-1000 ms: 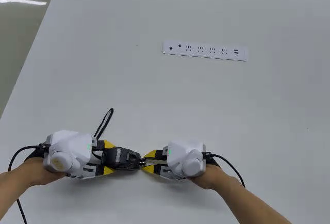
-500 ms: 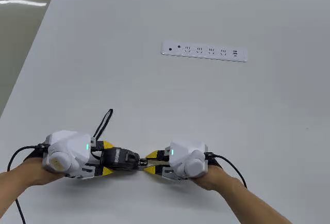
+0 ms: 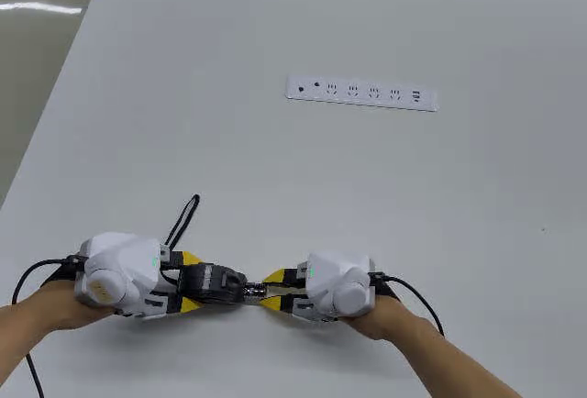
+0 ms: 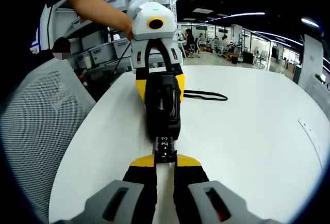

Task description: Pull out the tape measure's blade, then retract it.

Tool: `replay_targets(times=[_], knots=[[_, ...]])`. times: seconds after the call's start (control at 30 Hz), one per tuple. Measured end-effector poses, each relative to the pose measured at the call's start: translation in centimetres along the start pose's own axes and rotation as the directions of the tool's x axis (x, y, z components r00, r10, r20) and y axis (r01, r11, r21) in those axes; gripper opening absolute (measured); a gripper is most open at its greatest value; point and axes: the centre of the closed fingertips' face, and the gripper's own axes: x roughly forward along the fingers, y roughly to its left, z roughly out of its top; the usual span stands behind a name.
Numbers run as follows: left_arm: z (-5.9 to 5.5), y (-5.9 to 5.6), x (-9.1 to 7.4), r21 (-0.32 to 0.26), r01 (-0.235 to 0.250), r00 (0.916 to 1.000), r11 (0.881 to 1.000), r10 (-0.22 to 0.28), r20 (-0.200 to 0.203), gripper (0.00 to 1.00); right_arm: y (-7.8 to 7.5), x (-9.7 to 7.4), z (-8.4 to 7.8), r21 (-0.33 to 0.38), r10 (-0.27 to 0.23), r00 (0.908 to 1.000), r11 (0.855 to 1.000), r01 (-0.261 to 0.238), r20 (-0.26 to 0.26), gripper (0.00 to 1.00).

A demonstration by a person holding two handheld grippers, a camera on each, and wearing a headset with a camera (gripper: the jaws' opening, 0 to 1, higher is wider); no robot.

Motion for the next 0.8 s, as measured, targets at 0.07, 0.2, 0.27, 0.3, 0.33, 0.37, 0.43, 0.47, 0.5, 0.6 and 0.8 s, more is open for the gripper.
replay_targets(times=[0.07,0.2,0.27,0.3,0.33,0.37,0.43,0.47,0.5,0.6,0.8], knots=[[0.0,0.0,0.0,-0.001,0.0,1.0,1.0,0.0,0.0,0.27,0.0,-0.1,-0.1,0.001,0.0,1.0,1.0,0.0,-0.001,0.08],[0.1,0.0,0.0,-0.001,0.001,1.0,1.0,-0.001,-0.002,0.27,0.0,-0.3,-0.2,0.0,-0.002,1.0,1.0,0.002,-0.002,0.08],[0.1,0.0,0.0,-0.001,0.001,1.0,1.0,-0.001,-0.003,0.27,-0.1,-0.4,-0.2,0.0,-0.003,1.0,1.0,0.003,-0.002,0.08],[0.1,0.0,0.0,-0.001,0.001,1.0,1.0,-0.001,-0.004,0.27,-0.1,-0.5,-0.3,0.003,-0.003,1.0,1.0,0.003,-0.001,0.08],[0.1,0.0,0.0,0.0,0.002,1.0,1.0,-0.002,-0.004,0.27,-0.1,-0.5,-0.3,0.002,-0.004,1.0,1.0,0.004,-0.002,0.08],[0.1,0.0,0.0,-0.001,0.002,1.0,1.0,-0.002,-0.005,0.27,-0.1,-0.6,-0.3,0.002,-0.004,1.0,1.0,0.004,-0.002,0.08],[0.1,0.0,0.0,0.0,0.002,1.0,1.0,-0.002,-0.006,0.27,-0.1,-0.7,-0.4,0.003,-0.004,1.0,1.0,0.004,-0.003,0.08],[0.1,0.0,0.0,0.0,0.002,1.0,1.0,-0.002,-0.006,0.27,-0.1,-0.7,-0.5,0.005,-0.005,1.0,1.0,0.005,-0.003,0.08],[0.1,0.0,0.0,0.0,0.002,1.0,1.0,-0.002,-0.007,0.27,0.0,-0.8,-0.5,0.005,-0.005,1.0,1.0,0.005,-0.004,0.08],[0.1,0.0,0.0,0.001,0.003,1.0,1.0,-0.003,-0.008,0.27,0.0,-1.0,-0.6,0.006,-0.005,1.0,1.0,0.005,-0.004,0.08],[0.1,0.0,0.0,0.001,0.006,0.9999,1.0,-0.006,-0.01,0.27,0.0,-1.2,-0.7,0.009,-0.006,1.0,1.0,0.006,-0.005,0.08]])
